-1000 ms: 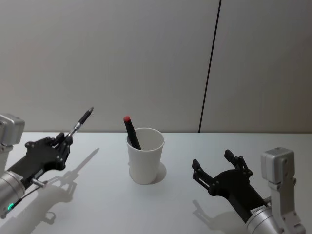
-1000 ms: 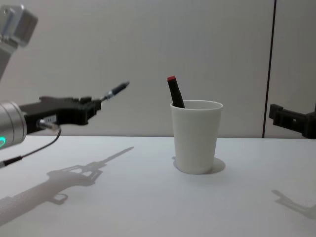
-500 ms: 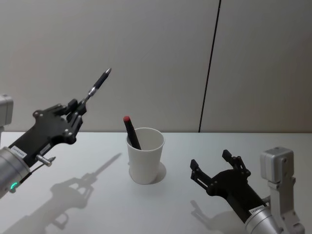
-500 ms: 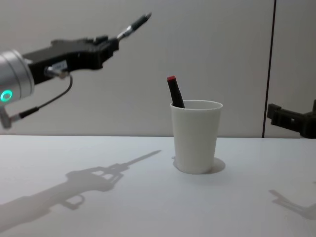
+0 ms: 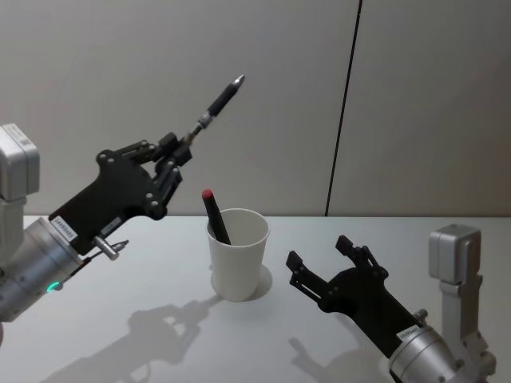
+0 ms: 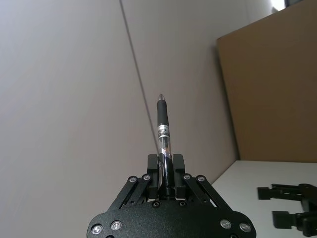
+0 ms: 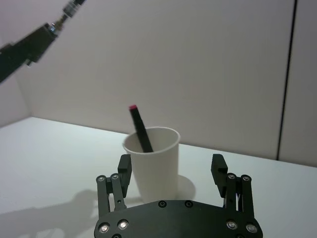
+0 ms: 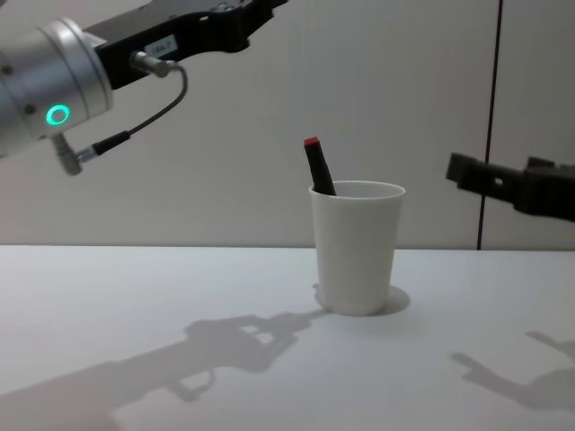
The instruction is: Place the pen into the pen holder.
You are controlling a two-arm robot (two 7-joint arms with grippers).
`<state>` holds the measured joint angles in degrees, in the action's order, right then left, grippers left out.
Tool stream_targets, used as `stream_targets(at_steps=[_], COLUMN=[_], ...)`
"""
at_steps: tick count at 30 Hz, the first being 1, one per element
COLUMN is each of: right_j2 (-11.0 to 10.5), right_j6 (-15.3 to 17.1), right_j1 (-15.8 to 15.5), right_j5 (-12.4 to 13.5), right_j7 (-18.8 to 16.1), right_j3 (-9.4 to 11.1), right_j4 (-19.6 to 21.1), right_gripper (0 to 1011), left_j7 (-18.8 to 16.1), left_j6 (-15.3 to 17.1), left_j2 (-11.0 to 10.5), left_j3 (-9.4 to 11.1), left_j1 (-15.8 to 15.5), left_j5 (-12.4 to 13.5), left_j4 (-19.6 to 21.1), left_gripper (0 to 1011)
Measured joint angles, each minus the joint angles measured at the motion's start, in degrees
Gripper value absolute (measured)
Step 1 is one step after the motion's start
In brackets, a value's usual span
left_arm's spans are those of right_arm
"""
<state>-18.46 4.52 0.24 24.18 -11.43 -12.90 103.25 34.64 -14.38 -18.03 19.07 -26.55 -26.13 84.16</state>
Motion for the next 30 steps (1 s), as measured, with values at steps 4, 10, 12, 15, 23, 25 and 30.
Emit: stream_targets(at_steps=[4,10,12,15,23,25,30], right_j2=[0.2,0.5,0.7,1.0,1.7,1.8,2.4], right_j6=[0.8,2.3,3.0,3.9,6.0,6.4,7.0], right_j1=[0.6,1.6,2.2,2.8,4.6,4.9,5.3], right_j5=[2.5,7.0,8.9,11.2,16.9,18.1,20.1], right_j7=[-2.1,-5.5,-6.9,-8.5,-12.2,-12.8,-12.8], right_j3=[0.0,0.1,0.1,0.1,0.0,0.0,0.4], right_j4=[0.8,2.0,2.4,3.0,3.8,3.8,3.8], right_gripper=[1001,1001,1001,1001,1001,1001,1001], left_j7=[1.2,2.0,2.2,2.4,3.0,3.1,3.2], left_j6=[-1.1,-2.0,-2.3,-2.5,-2.9,-2.9,-3.0], left_j2=[0.4,0.6,0.7,0.6,0.4,0.3,0.1], left_j3=[0.9,1.7,2.0,2.4,3.1,3.3,3.6], left_j1=[-0.5,-0.8,-0.9,-1.0,-1.2,-1.2,-1.3], left_j5=[-0.3,-0.5,-0.5,-0.6,-0.9,-1.0,-1.1], left_j4=[0.0,0.2,0.3,0.3,0.2,0.2,0.2], left_gripper=[189,189,189,189,189,189,189])
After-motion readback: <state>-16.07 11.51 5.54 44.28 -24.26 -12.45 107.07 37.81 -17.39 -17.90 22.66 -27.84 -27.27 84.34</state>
